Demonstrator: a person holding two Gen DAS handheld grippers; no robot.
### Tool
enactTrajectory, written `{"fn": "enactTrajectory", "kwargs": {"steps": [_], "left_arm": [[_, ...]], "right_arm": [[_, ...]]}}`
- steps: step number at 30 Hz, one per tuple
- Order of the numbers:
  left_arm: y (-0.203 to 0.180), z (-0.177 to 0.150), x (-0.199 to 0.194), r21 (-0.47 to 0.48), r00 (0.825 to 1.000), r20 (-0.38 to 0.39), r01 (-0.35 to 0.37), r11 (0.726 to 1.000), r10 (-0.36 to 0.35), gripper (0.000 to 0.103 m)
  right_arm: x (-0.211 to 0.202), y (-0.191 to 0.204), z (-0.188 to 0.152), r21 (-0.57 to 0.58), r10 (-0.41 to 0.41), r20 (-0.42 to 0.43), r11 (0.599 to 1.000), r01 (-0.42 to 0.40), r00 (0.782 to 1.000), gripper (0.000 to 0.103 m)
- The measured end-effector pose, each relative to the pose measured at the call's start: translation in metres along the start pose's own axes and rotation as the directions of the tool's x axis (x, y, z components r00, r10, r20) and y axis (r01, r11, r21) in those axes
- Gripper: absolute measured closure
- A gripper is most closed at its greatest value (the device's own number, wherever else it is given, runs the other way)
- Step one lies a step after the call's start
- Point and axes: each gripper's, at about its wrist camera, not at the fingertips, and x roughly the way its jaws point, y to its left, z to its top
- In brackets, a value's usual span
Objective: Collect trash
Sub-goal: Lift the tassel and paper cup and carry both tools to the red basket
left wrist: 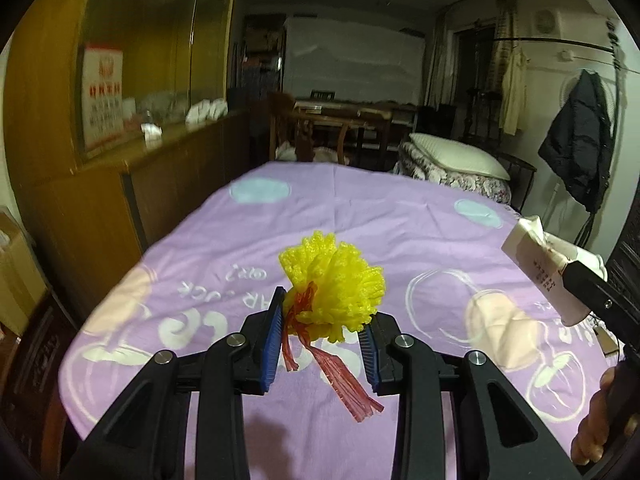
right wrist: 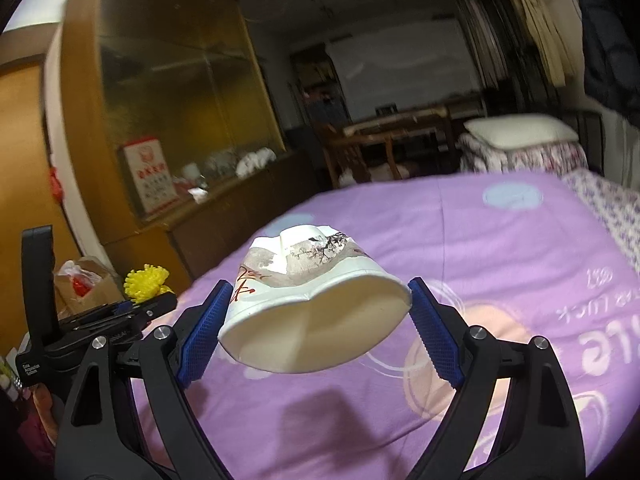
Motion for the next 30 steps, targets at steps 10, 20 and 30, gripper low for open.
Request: {"fn": "enactTrajectory", "kwargs": {"steps": [10,20,30], "left_arm": [[0.01,0.0,-0.099,0.085,0.994,0.089,-0.076,0.993,0.068,0.069],[0.067,-0.042,-0.149,0.163,0.966,0.041,-0.26,0.952,0.257,0.069],[0.161,-0.109,-0.13,0.097,0.917,-0.156,-0.355,0.93,0.367,0.069]], "right_arm": [[-0.064,0.055,0.004,-0.088,0.15,0.091,0.986,-0.142,0.984,0.018],[-0.065,0.129,-0.011,-0.176,0.313,0.008,0.935,-0.306,0.95,0.018],[-0.021,0.204,-0.045,-0.216,0.394,-0.167,0.88,-0.423,0.904,0.018]]}}
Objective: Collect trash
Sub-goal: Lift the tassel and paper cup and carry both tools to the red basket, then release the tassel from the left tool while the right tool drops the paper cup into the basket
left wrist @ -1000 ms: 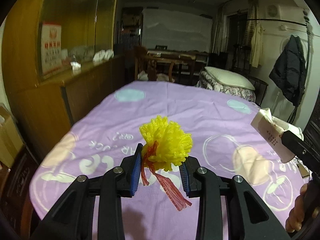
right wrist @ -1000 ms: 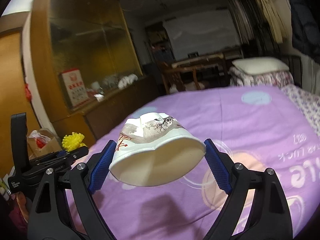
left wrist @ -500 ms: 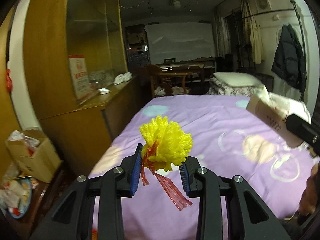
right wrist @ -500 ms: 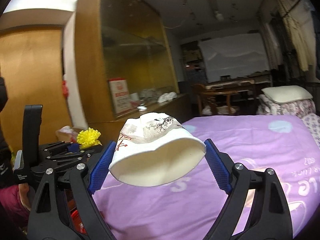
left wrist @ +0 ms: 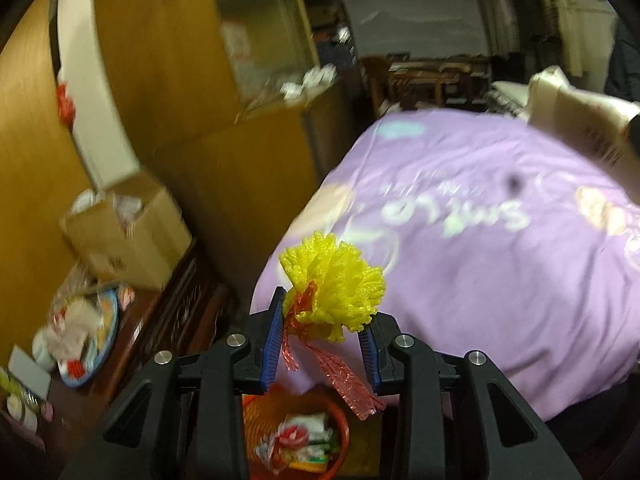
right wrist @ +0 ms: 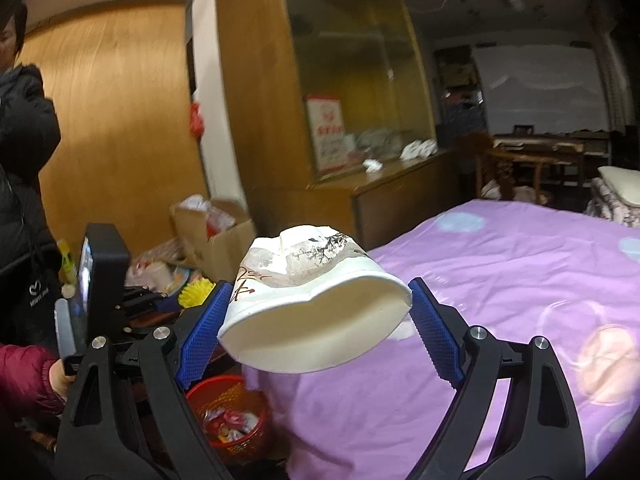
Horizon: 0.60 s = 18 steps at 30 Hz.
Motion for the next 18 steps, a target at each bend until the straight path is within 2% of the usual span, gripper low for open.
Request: {"fn": "enactTrajectory", "kwargs": {"steps": [8,14,18], "left_arm": [[0.053,-0.056,0.064,-0.124,0.986,-0.165,-0.038,0.992,0.018,0.069],[0.076,-0.1,0.1,-0.166,0.963,-0.27,-0.064,0.984,0.017,0.069],[0.087,-0.123,0.119,-0.205,0.947,-0.322,-0.052,0.977,-0.017,0.069]], "right_arm": [[0.057,0.025,-0.021,-0.019,0.044,-0.138,0.999,-0.047,0.989,0.018],[0.097,0.047,-0.036,-0.038,0.066,-0.226,0.996,-0.077,0.972,0.018],[0.115,0.061,-0.044,-0.052,0.078,-0.268,0.994,-0.095,0.96,0.018]]}}
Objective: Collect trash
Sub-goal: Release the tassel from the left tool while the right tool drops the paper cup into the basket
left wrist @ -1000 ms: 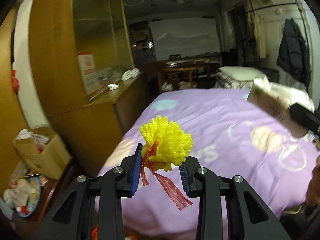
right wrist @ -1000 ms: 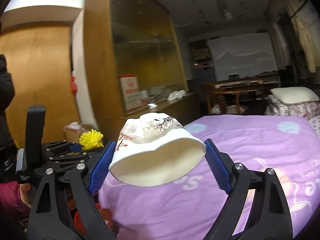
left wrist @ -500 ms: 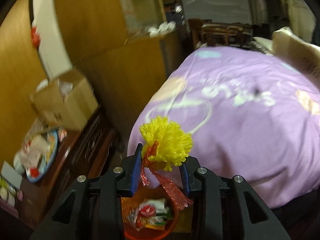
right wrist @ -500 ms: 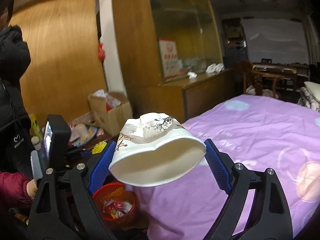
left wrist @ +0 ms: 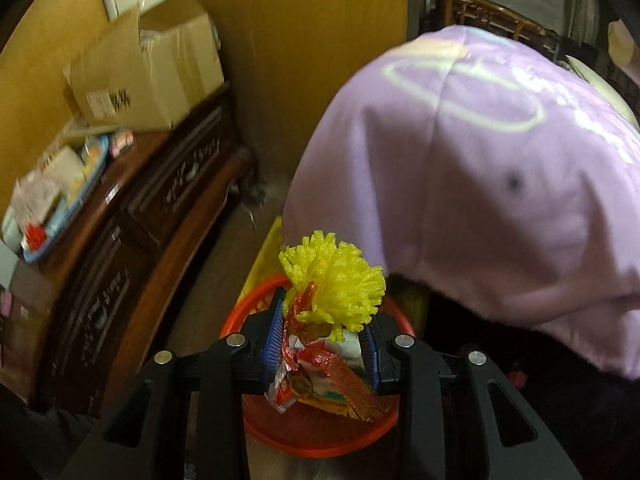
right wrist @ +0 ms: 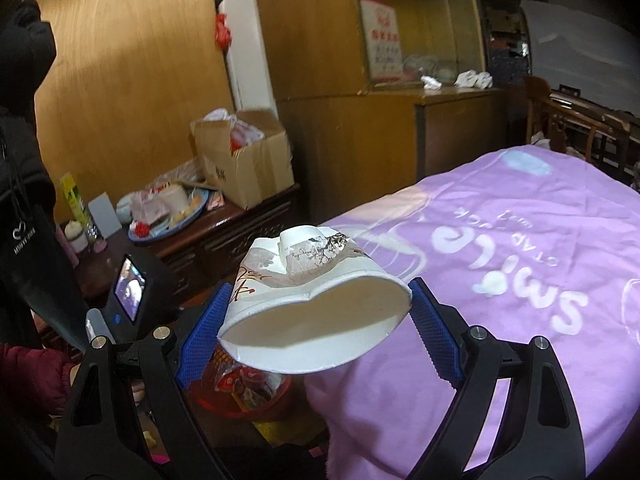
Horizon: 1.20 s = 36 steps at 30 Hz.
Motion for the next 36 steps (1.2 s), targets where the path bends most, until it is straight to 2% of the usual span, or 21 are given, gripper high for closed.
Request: {"fn": "enactTrajectory", "kwargs": {"steps": [8,10,12,14,19,23,25,26,30,34,36], "left_arm": [[0.014,-0.016,0.034,-0.037,0.997,-0.077,0.029,0.999,-0.032,0.067],[0.015,-0.02,0.039,-0.033,0.994,-0.099,0.041,0.999,-0.044,0.049],[0.016,-0.022,0.038,-0.036,0.994,-0.101,0.029,0.999,-0.032,0.019],[0.021,-0.021,0.032,-0.028,0.997,-0.079,-0.011,1.0,0.008,0.011],[0.061,-0.01,0.018,-0.081,0.995,-0.055,-0.093,0.992,0.089,0.008],[0.093,-0.01,0.018,-0.12,0.985,-0.092,-0.154,0.981,0.144,0.008],[0.103,-0.015,0.02,-0.119,0.982,-0.119,-0.163,0.979,0.149,0.008],[0.104,-0.017,0.02,-0.11,0.98,-0.127,-0.167,0.98,0.153,0.008],[0.093,-0.029,0.018,-0.02,0.972,-0.128,-0.2,0.98,0.196,0.008],[0.074,-0.039,0.018,0.025,0.977,-0.134,-0.162,0.986,0.164,0.008],[0.067,-0.041,0.017,0.034,0.98,-0.136,-0.14,0.99,0.143,0.008]], "right_arm": [[0.021,0.015,-0.01,-0.02,0.026,-0.072,0.999,-0.027,0.997,0.018],[0.026,0.018,-0.012,-0.025,0.033,-0.088,0.999,-0.035,0.996,0.018],[0.031,0.022,-0.014,-0.033,0.045,-0.108,0.998,-0.048,0.993,0.018],[0.038,0.027,-0.016,-0.041,0.061,-0.135,0.997,-0.067,0.989,0.018],[0.067,0.049,-0.022,-0.092,0.116,-0.234,0.986,-0.14,0.965,0.018],[0.108,0.077,-0.032,-0.14,0.173,-0.366,0.961,-0.238,0.914,0.015],[0.124,0.086,-0.037,-0.174,0.149,-0.392,0.957,-0.232,0.908,0.015],[0.131,0.089,-0.039,-0.182,0.131,-0.398,0.959,-0.218,0.908,0.015],[0.132,0.087,-0.046,-0.147,0.151,-0.422,0.961,-0.232,0.894,0.015],[0.131,0.086,-0.057,-0.151,0.129,-0.46,0.963,-0.221,0.878,0.015],[0.132,0.085,-0.066,-0.144,0.126,-0.496,0.964,-0.225,0.859,0.015]]}}
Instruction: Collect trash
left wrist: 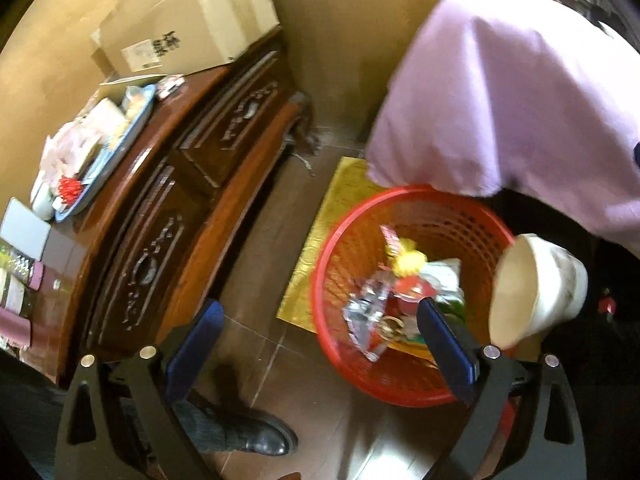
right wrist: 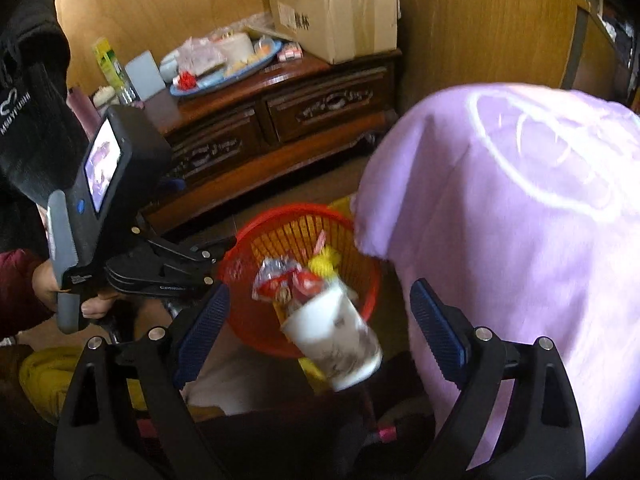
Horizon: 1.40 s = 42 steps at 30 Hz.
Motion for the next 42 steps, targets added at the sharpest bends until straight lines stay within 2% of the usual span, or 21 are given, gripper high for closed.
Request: {"fn": "enactTrajectory", "kwargs": {"steps": [4,10,16,31,37,42], "left_arm": [[-0.012,-0.002,0.0,0.017,1.0,-0.006,0.024,1.0,-0.024,0.008],[-0.016,0.0,-0.003,0.01,0.999,-0.004,0.039,0.999,-0.039,0.008],[-0.021,0.002,-0.008,0.01,0.999,0.009,0.043,0.999,-0.043,0.008],[-0.035,0.0,-0.011,0.029,0.998,-0.009,0.064,0.998,-0.064,0.008],[-0.034,-0.001,-0.006,0.007,0.997,-0.032,0.076,0.997,-0.076,0.008],[-0.032,-0.001,-0.005,-0.003,0.996,-0.038,0.076,0.997,-0.076,0.008]], "right_arm": [[0.006,0.001,-0.014,0.01,0.011,-0.055,1.0,-0.01,0.998,0.015],[0.002,0.002,-0.015,0.001,-0.007,-0.035,1.0,0.007,0.999,0.015],[-0.004,-0.007,-0.016,0.045,0.002,-0.017,0.999,-0.002,1.0,0.015],[0.022,-0.004,-0.023,0.052,-0.023,-0.163,0.998,0.032,0.986,0.015],[0.028,-0.001,-0.021,0.049,-0.061,-0.183,0.996,0.071,0.981,0.015],[0.029,0.001,-0.02,0.046,-0.061,-0.191,0.996,0.071,0.98,0.015]]}}
